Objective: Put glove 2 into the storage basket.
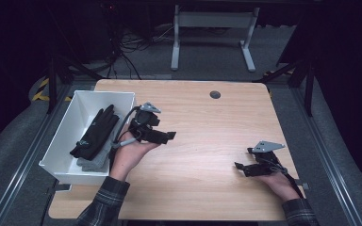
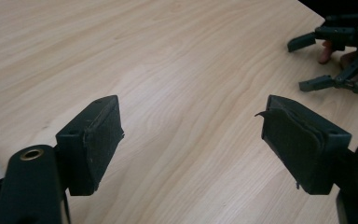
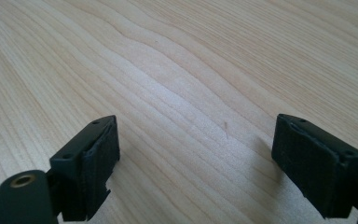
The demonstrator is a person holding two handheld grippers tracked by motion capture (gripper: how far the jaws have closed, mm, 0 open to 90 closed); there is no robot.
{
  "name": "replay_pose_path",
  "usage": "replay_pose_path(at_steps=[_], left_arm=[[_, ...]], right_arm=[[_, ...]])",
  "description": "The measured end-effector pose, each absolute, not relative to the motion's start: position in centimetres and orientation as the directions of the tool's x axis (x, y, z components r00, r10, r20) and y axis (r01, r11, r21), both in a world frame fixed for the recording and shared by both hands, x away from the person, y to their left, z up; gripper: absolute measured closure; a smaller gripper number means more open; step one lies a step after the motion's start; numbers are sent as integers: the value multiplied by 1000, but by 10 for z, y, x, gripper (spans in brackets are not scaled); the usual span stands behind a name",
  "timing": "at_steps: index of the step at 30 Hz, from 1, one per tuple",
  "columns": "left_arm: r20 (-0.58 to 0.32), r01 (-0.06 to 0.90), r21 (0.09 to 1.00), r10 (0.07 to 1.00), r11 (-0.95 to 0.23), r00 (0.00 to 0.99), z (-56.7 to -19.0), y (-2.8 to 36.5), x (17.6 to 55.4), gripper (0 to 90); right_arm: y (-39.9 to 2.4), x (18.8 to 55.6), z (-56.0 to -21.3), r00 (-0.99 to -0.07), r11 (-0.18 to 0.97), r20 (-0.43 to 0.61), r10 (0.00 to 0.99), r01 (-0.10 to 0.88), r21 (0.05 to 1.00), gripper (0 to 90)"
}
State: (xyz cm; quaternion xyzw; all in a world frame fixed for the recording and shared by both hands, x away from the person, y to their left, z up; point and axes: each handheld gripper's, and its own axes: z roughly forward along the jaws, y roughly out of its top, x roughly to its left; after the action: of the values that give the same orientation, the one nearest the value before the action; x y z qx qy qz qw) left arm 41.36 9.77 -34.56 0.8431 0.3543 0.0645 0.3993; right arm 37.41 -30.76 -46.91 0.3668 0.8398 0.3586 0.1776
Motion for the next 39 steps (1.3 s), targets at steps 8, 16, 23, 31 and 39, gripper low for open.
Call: replay_pose_path(at_steps=[8, 16, 23, 31, 39], left_arm=[[-149, 506, 713, 600, -485, 786, -383, 73, 409, 186], [-133, 490, 698, 578, -522, 805, -419, 62, 404, 164], [-99, 490, 665, 584, -563, 806, -448, 56, 402, 149], [-17, 431, 661, 562, -614, 827, -471, 51, 400, 79], [-18, 403, 688, 540, -604, 841, -476, 52, 399, 8]], right_arm=[[-307, 374, -469, -668, 473, -34, 743, 489, 733, 154], [-307, 374, -469, -669, 474, -34, 743, 489, 732, 154], [-308, 374, -469, -669, 474, -34, 743, 489, 732, 154], [-307, 374, -469, -669, 473, -34, 743, 488, 733, 154], [-307, 374, -469, -669, 474, -34, 742, 488, 733, 154]])
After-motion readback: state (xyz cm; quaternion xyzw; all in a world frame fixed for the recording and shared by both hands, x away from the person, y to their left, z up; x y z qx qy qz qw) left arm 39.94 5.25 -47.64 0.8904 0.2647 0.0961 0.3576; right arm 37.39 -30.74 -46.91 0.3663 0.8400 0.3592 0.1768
